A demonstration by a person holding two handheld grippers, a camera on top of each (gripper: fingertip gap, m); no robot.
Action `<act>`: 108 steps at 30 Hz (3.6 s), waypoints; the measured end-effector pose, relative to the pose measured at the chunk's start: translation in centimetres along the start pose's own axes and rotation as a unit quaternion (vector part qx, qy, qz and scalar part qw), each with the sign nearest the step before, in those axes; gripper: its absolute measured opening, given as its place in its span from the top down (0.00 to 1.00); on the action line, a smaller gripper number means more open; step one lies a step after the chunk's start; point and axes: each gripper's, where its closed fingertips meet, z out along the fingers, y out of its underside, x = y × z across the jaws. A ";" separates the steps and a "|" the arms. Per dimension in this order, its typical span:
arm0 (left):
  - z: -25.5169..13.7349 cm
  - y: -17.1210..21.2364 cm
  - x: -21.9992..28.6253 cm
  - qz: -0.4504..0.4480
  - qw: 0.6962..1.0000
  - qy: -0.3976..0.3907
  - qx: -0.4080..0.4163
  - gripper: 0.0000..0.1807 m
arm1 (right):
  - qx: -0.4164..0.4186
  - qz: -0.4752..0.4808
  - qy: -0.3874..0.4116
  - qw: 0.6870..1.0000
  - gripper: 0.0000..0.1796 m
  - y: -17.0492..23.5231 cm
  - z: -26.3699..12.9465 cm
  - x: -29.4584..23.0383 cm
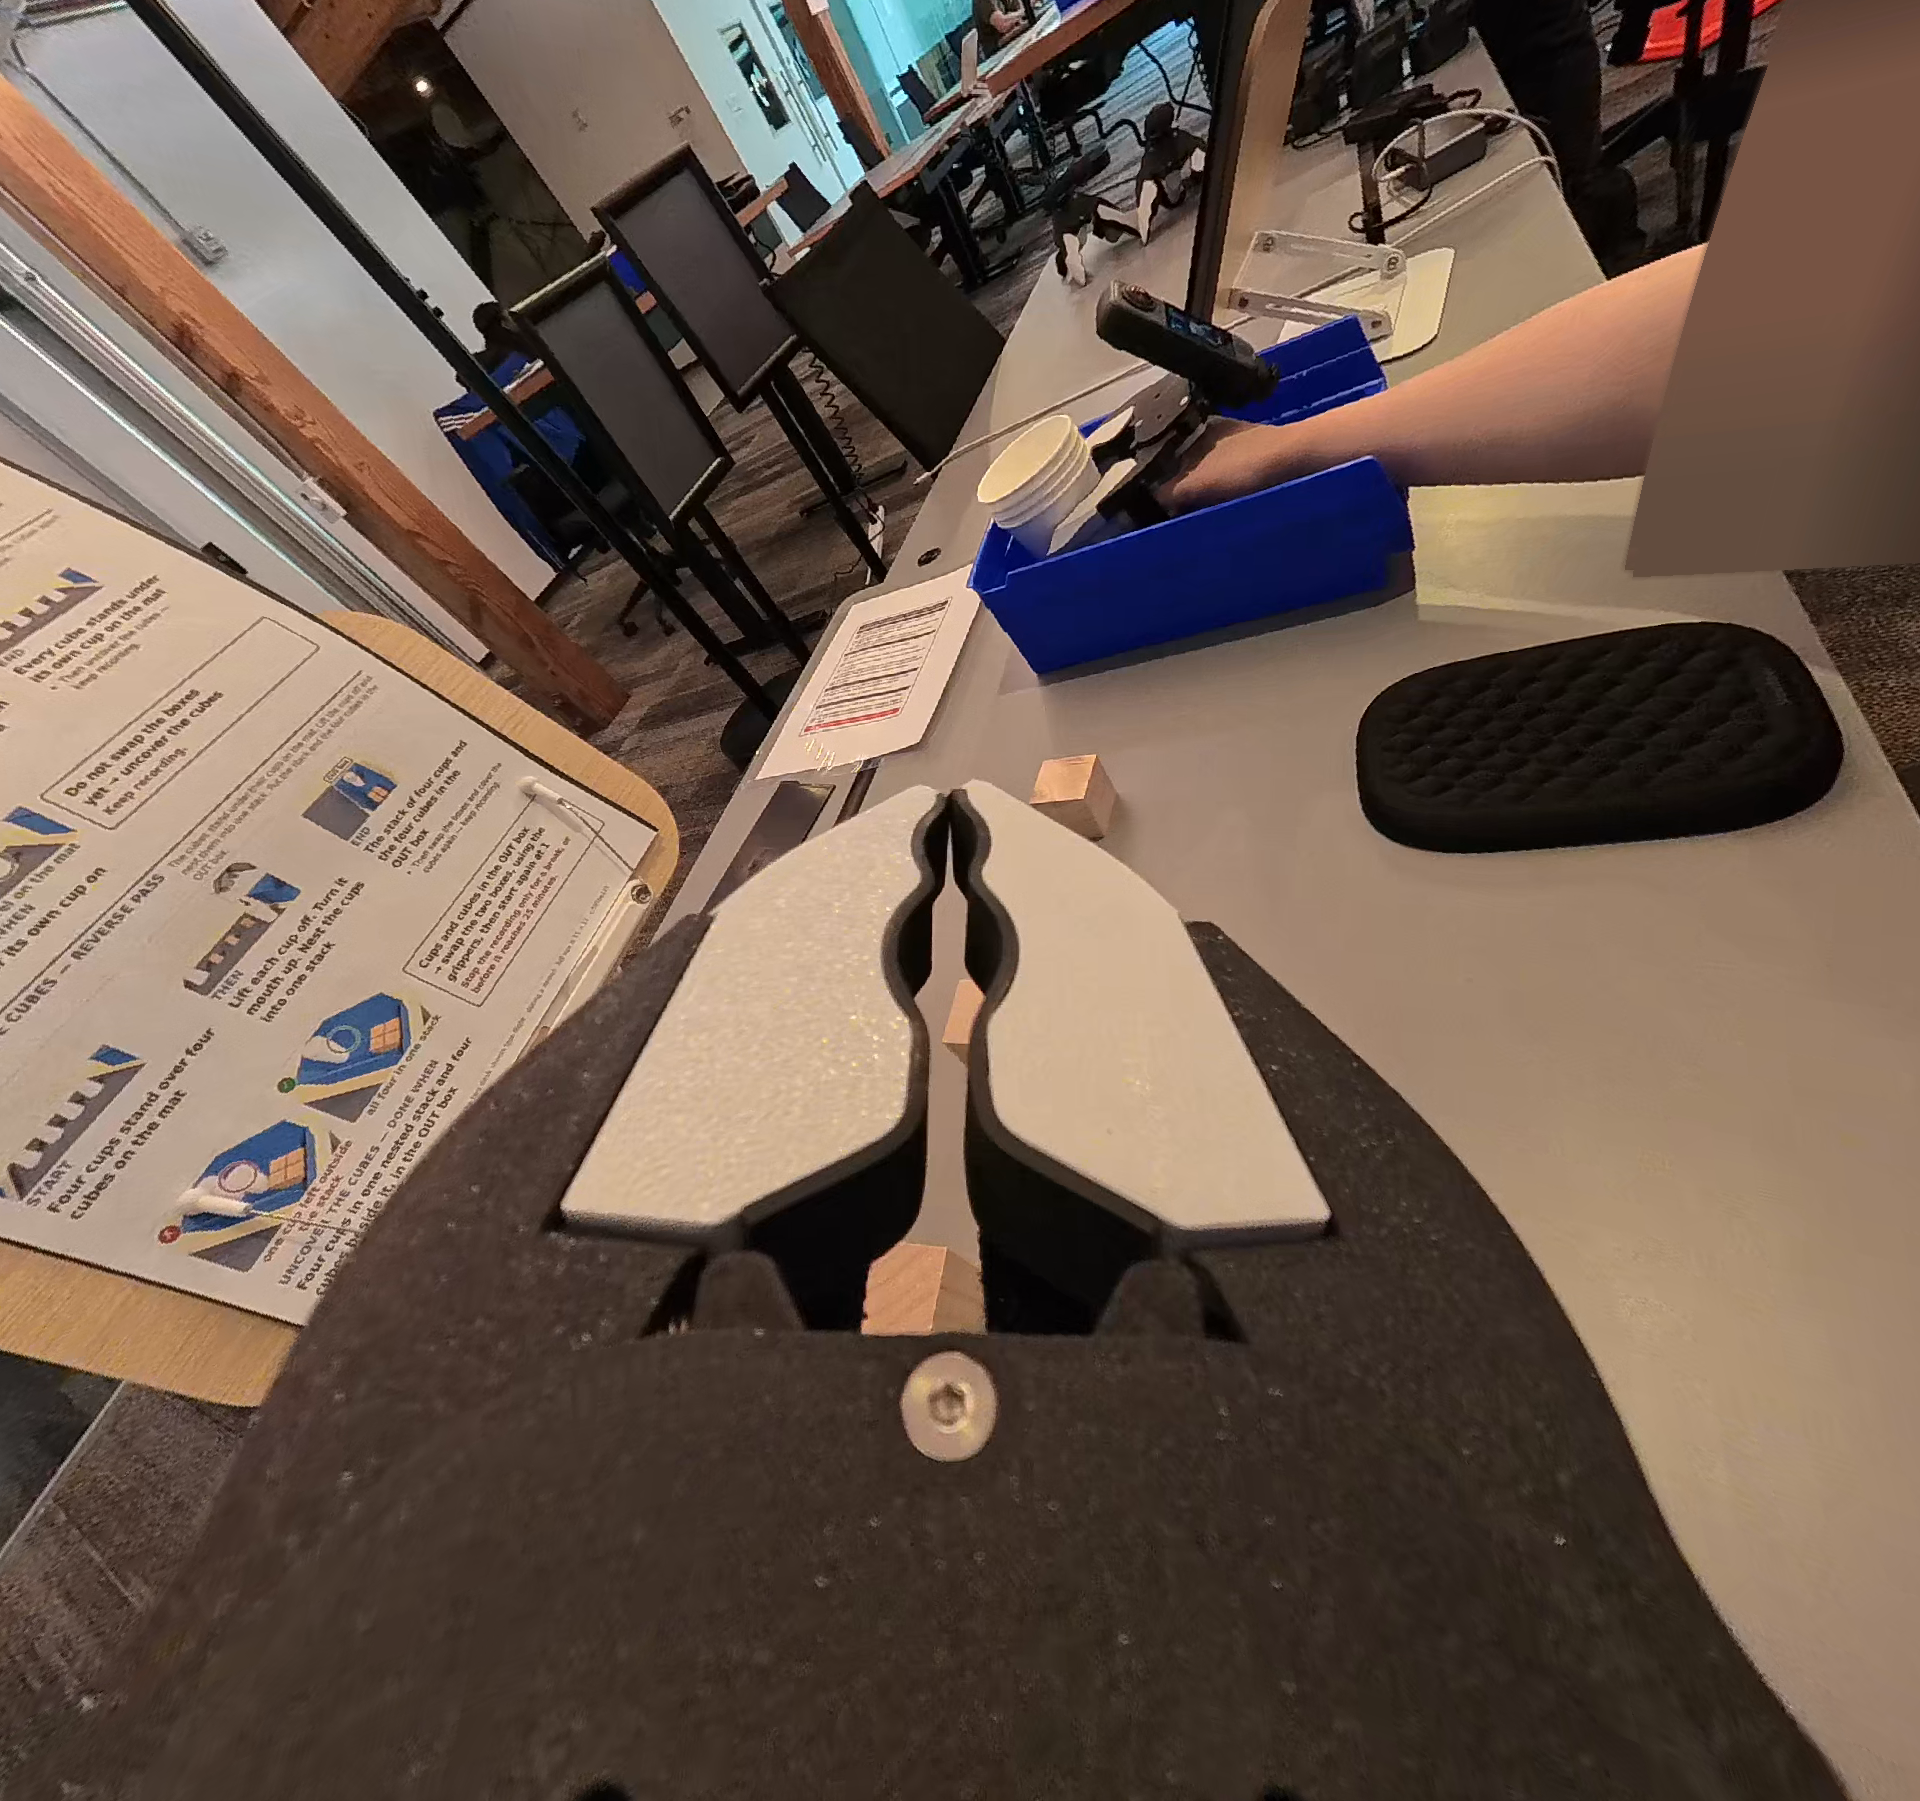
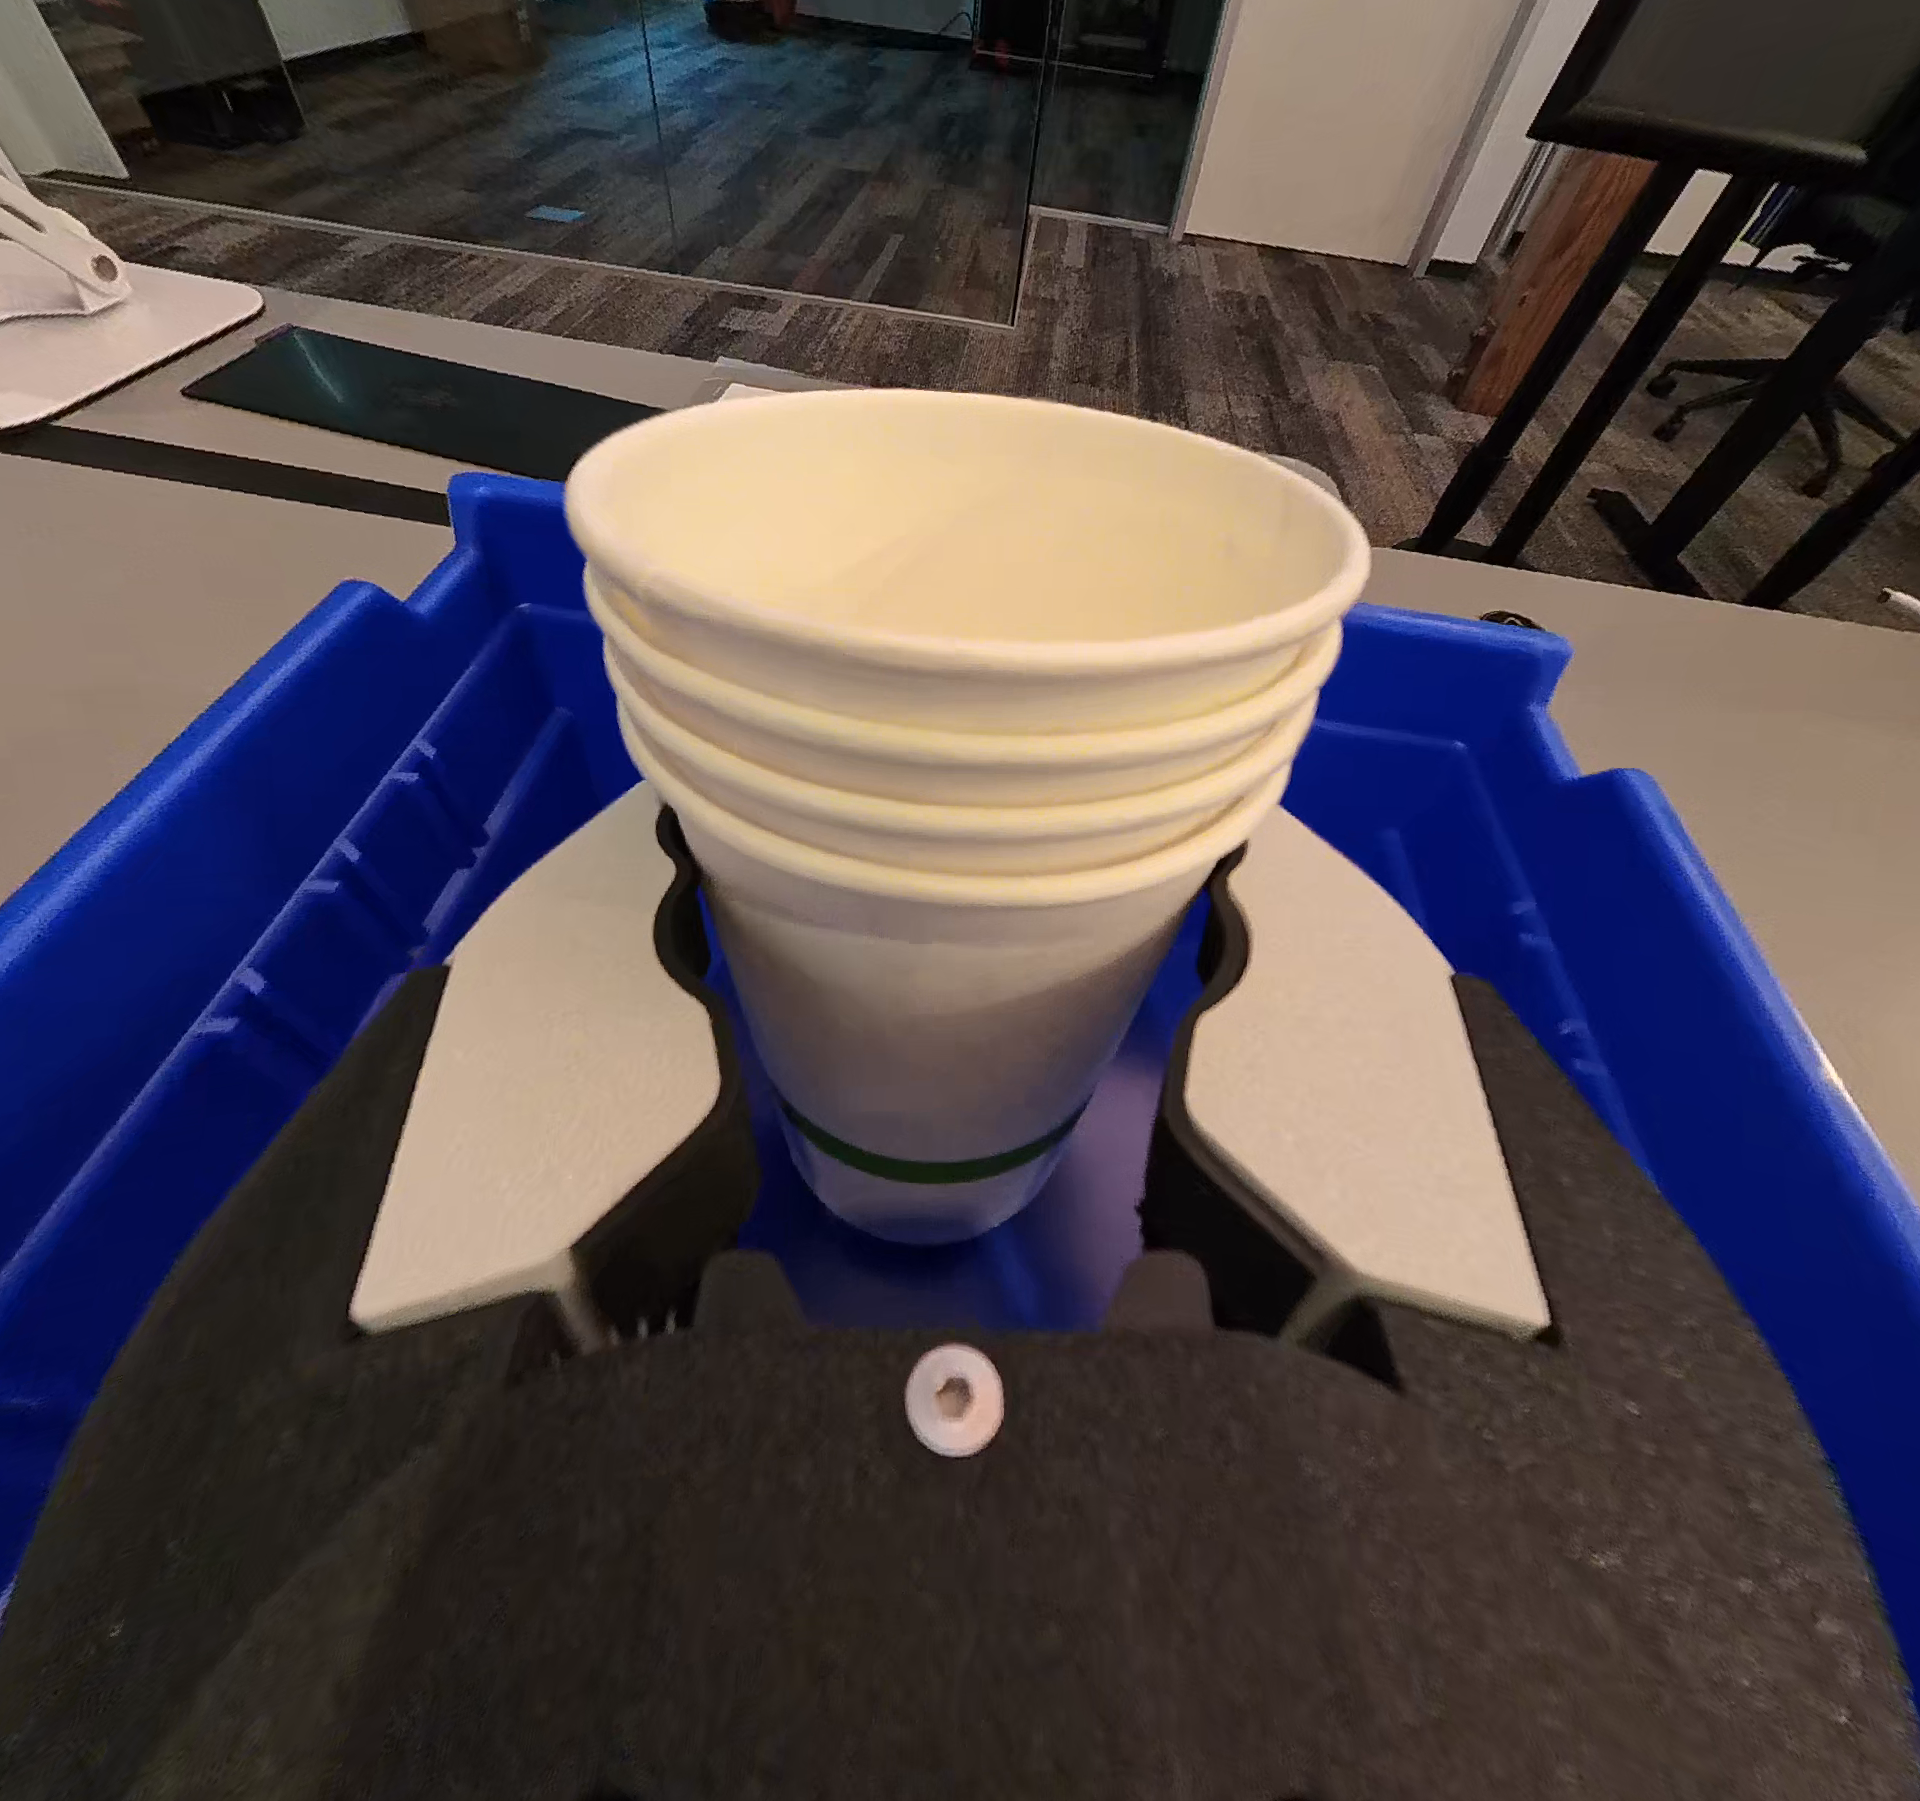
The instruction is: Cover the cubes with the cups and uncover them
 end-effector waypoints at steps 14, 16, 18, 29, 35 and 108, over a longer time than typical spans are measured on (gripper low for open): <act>-0.6 -0.8 0.6 0.013 1.000 0.003 0.011 1.00 | -0.044 0.011 -0.010 0.999 0.48 1.8 -1.4 0.1; -0.7 -0.8 0.6 0.013 1.000 0.003 0.012 1.00 | -0.056 0.003 -0.007 0.998 0.45 2.3 -1.5 0.1; -0.7 -1.0 0.7 0.009 1.000 0.004 0.016 1.00 | -0.055 0.003 -0.007 0.998 0.41 2.3 -1.6 0.0; -2.2 -0.4 -0.9 0.009 1.000 -0.025 0.015 1.00 | -0.055 -0.027 0.012 0.998 0.37 0.4 -9.6 -0.2; -2.5 2.2 -3.7 -0.015 0.997 -0.067 -0.022 1.00 | 0.011 -0.108 0.058 0.992 0.52 -6.6 -18.5 -2.8; 0.8 7.1 -7.7 -0.072 0.980 -0.153 -0.101 0.89 | -0.408 0.022 -0.042 0.912 0.74 -3.2 -16.4 -4.3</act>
